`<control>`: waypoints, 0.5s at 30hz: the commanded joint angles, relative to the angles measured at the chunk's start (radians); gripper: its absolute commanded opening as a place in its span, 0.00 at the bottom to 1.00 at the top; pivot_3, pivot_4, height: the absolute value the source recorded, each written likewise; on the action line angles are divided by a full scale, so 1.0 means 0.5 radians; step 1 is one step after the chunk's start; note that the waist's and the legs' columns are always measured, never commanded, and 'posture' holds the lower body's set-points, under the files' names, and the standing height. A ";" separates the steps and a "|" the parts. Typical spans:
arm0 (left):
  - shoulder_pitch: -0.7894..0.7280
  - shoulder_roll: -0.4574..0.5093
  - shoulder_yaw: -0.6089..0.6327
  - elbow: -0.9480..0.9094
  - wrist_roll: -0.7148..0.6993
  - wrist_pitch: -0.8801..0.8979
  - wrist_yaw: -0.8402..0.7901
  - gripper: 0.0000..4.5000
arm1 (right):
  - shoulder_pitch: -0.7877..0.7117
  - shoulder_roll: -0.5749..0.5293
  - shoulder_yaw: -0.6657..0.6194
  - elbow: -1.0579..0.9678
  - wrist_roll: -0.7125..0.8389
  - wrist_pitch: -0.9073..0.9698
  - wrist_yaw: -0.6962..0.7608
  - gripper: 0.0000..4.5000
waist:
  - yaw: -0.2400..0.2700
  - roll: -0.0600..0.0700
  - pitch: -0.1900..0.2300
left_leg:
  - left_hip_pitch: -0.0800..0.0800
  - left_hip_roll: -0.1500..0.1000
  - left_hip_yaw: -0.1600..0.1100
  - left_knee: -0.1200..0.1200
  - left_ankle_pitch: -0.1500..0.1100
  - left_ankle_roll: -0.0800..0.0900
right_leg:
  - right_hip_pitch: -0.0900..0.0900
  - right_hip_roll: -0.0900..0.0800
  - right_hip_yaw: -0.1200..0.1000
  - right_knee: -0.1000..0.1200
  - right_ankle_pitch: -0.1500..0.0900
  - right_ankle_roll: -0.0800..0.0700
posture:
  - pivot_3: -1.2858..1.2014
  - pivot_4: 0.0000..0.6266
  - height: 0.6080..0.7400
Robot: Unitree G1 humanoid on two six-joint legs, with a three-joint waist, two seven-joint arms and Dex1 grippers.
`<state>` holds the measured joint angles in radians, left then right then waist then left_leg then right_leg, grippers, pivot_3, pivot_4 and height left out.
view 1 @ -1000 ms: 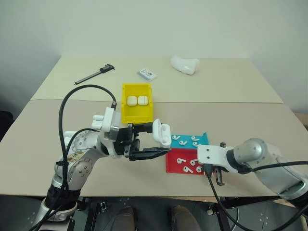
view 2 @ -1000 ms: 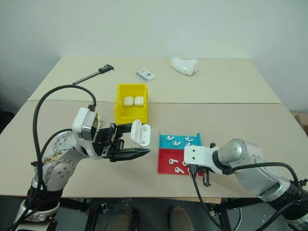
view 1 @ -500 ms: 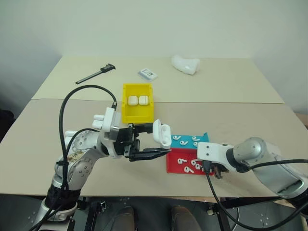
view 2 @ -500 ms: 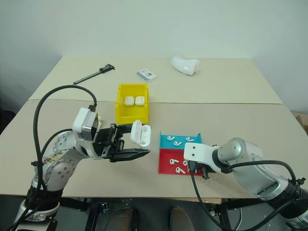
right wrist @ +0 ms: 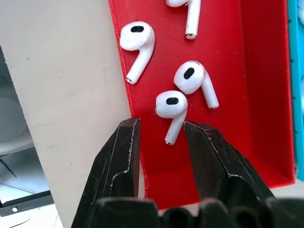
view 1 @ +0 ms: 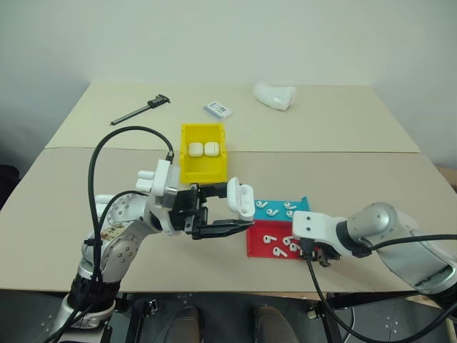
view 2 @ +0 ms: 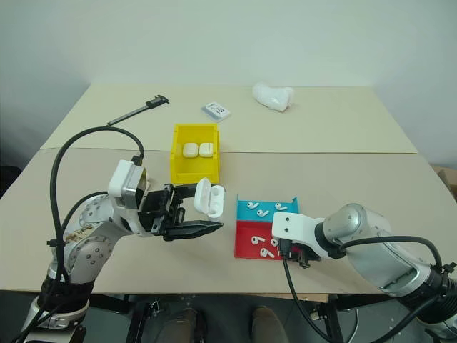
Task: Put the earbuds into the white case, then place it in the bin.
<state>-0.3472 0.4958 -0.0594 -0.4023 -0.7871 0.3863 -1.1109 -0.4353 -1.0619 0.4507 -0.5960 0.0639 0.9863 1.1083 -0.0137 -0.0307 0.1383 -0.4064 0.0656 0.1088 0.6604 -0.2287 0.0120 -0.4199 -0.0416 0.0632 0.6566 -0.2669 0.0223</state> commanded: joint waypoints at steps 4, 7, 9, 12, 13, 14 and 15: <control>-0.016 -0.011 0.020 -0.064 -0.025 -0.009 0.009 0.62 | -0.087 0.026 -0.040 -0.028 0.031 0.068 -0.047 0.41 | 0.001 0.000 0.000 | 0.000 0.000 0.000 0.000 0.000 0.000 | 0.000 0.000 0.000 0.000 0.000 0.000 | 0.52 0.24 1.00; -0.011 -0.012 0.018 -0.071 -0.029 -0.007 0.011 0.62 | -0.088 0.037 -0.028 -0.027 0.030 0.080 -0.064 0.41 | 0.001 0.000 0.000 | -0.001 0.000 0.000 0.000 0.000 0.000 | 0.000 0.000 0.000 -0.001 0.000 0.000 | 0.52 0.24 1.00; -0.009 -0.012 0.020 -0.071 -0.031 -0.007 0.010 0.62 | -0.083 0.031 -0.029 -0.038 0.041 0.083 -0.061 0.41 | 0.001 0.000 0.000 | -0.001 0.000 0.000 0.000 0.000 0.000 | 0.000 0.000 0.000 0.000 0.000 0.000 | 0.52 0.24 1.00; -0.008 -0.009 0.023 -0.066 -0.033 -0.006 0.007 0.62 | -0.081 0.026 -0.028 -0.049 0.059 0.089 -0.060 0.41 | 0.000 0.000 0.000 | -0.001 0.000 0.000 0.000 0.000 0.000 | -0.001 0.000 0.000 0.000 0.000 0.000 | 0.52 0.24 1.00; -0.009 -0.009 0.024 -0.066 -0.034 -0.005 0.008 0.62 | -0.083 0.031 -0.024 -0.045 0.059 0.092 -0.068 0.41 | -0.001 0.000 0.000 | -0.001 0.000 0.000 0.000 0.000 0.000 | -0.001 0.000 0.000 0.000 0.000 0.000 | 0.52 0.24 1.00; -0.009 -0.009 0.025 -0.067 -0.035 -0.004 0.009 0.62 | -0.086 0.035 -0.020 -0.042 0.060 0.095 -0.074 0.41 | -0.001 0.000 0.000 | -0.001 0.000 0.000 0.000 0.000 0.000 | -0.001 0.000 0.000 0.000 0.000 0.000 | 0.52 0.24 1.00; -0.008 -0.008 0.026 -0.069 -0.036 -0.003 0.010 0.62 | -0.090 0.041 -0.015 -0.039 0.059 0.099 -0.081 0.41 | 0.000 0.000 0.000 | -0.001 0.000 0.000 0.000 0.000 0.000 | -0.001 0.000 0.000 0.000 0.000 0.000 | 0.52 0.24 1.00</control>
<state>-0.3470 0.4954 -0.0595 -0.4024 -0.7871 0.3864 -1.1082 -0.4606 -1.0419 0.4546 -0.5959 0.0846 1.0295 1.0738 -0.0139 -0.0307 0.1383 -0.4067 0.0656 0.1087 0.6603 -0.2287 0.0120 -0.4202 -0.0416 0.0632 0.6566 -0.2669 0.0223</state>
